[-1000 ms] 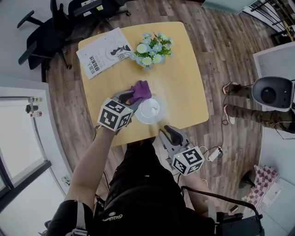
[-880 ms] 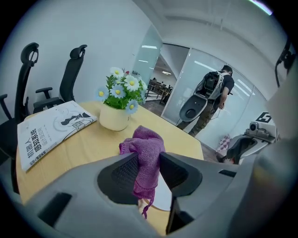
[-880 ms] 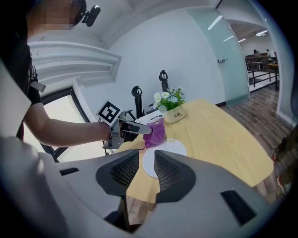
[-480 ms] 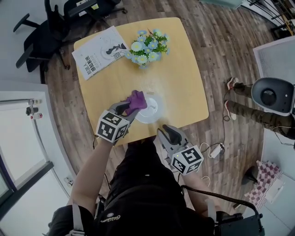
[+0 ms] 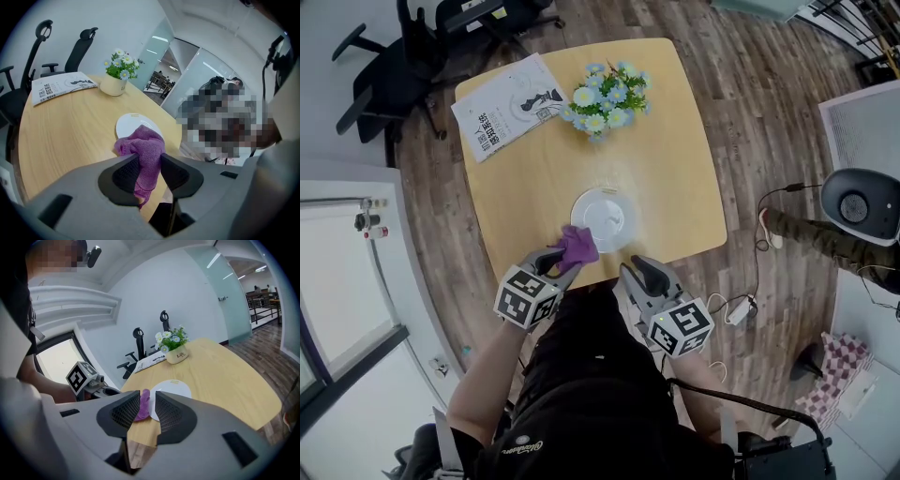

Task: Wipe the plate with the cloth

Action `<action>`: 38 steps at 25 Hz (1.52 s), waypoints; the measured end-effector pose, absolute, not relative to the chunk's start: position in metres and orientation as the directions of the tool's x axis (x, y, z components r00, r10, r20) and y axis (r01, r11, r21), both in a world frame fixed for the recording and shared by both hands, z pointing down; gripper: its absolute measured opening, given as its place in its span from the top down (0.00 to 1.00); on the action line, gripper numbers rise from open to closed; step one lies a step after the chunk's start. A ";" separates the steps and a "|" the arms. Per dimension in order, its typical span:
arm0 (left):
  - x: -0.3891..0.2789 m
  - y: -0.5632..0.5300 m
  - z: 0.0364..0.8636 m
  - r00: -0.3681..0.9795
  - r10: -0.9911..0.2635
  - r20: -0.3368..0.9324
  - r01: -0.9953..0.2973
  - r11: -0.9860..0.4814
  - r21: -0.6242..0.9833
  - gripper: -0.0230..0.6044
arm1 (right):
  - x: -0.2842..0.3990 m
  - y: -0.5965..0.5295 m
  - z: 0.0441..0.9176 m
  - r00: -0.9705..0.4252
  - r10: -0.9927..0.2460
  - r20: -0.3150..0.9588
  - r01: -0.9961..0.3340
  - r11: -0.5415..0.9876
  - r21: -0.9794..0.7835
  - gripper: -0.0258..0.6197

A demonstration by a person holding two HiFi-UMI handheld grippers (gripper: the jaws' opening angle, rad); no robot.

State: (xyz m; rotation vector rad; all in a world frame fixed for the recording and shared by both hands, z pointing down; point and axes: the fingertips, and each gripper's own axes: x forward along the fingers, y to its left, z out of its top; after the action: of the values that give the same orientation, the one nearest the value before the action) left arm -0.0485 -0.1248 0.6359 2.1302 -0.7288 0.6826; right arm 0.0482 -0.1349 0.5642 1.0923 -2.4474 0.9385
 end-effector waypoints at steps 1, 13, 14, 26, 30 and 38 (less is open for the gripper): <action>-0.049 -0.126 0.634 0.694 -0.277 0.664 -0.685 -0.539 0.491 0.74 | 0.048 -0.135 0.564 -0.665 -0.550 0.505 -0.746 0.496 -0.443 0.80; -0.022 -0.250 0.608 0.708 -0.368 0.603 -0.672 -0.613 0.415 0.74 | 0.050 -0.132 0.566 -0.667 -0.549 0.503 -0.745 0.491 -0.452 0.80; -0.020 -0.253 0.611 0.706 -0.363 0.608 -0.672 -0.614 0.414 0.74 | 0.051 -0.132 0.566 -0.666 -0.550 0.504 -0.746 0.489 -0.452 0.80; -0.016 -0.204 0.628 0.717 -0.283 0.637 -0.647 -0.612 0.456 0.74 | 0.049 -0.131 0.571 -0.666 -0.547 0.507 -0.746 0.487 -0.455 0.80; -0.012 -0.173 0.631 0.729 -0.228 0.645 -0.619 -0.621 0.480 0.74 | 0.046 -0.133 0.570 -0.669 -0.543 0.508 -0.743 0.490 -0.455 0.80; -0.010 -0.135 0.636 0.740 -0.168 0.652 -0.603 -0.595 0.531 0.74 | 0.045 -0.137 0.569 -0.668 -0.545 0.507 -0.745 0.490 -0.453 0.80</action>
State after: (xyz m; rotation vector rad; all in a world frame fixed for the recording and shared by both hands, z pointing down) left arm -0.0096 -0.1349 0.6361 2.1571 -0.5787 0.7123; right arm 0.0450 -0.1365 0.5694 1.0902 -2.4433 0.9578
